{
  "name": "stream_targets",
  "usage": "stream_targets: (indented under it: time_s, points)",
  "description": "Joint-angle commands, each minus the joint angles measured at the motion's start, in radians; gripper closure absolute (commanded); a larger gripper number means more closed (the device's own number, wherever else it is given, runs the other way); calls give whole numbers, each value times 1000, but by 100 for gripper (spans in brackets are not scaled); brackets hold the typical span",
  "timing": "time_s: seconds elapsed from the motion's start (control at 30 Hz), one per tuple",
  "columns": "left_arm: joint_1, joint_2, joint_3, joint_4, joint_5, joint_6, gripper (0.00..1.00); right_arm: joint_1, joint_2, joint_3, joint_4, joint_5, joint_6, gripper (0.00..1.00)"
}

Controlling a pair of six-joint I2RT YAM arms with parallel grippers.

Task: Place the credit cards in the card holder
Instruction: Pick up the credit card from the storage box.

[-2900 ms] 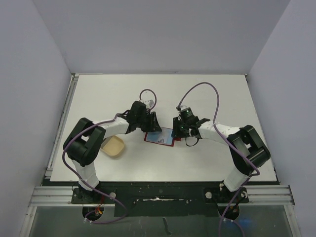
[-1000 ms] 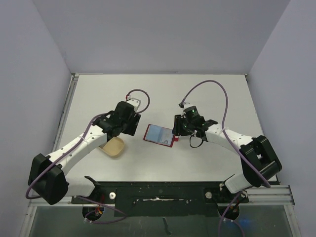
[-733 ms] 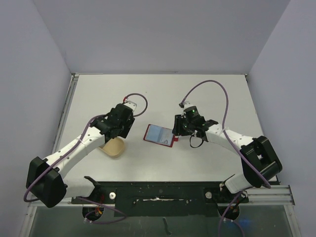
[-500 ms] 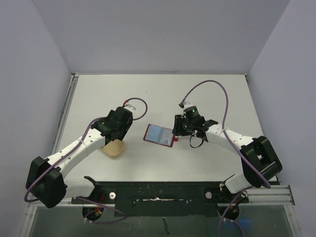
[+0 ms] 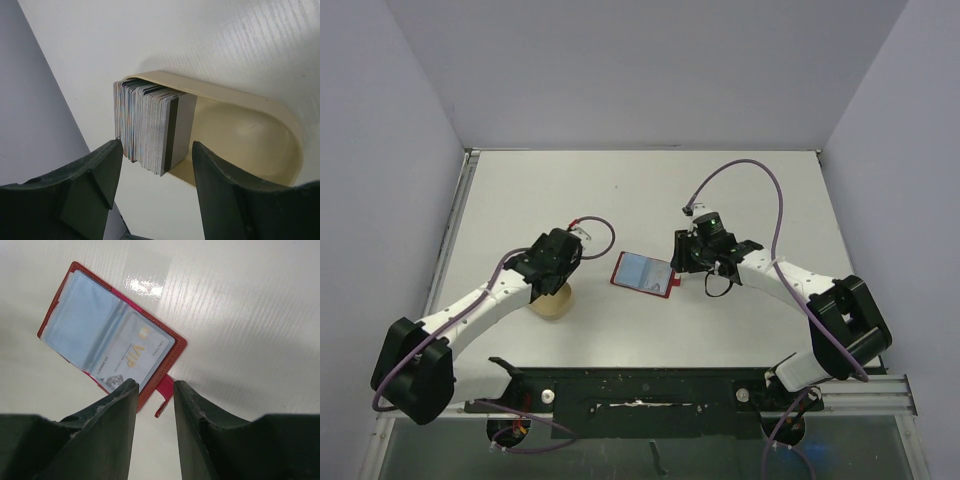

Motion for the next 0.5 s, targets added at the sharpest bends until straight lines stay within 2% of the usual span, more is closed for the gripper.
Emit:
stream_targets:
  time_s: [0.0,0.17,0.47]
  points:
    - [25,51,2,78,-20,25,44,-10,-39,37,32,4,-17,65]
    - [74,98,29,102,21,28,48,-15,-39,41,49,-10,-6,65]
    - [80,132,0,131,-20,48,50,-16,-40,47,59,-32,3,65]
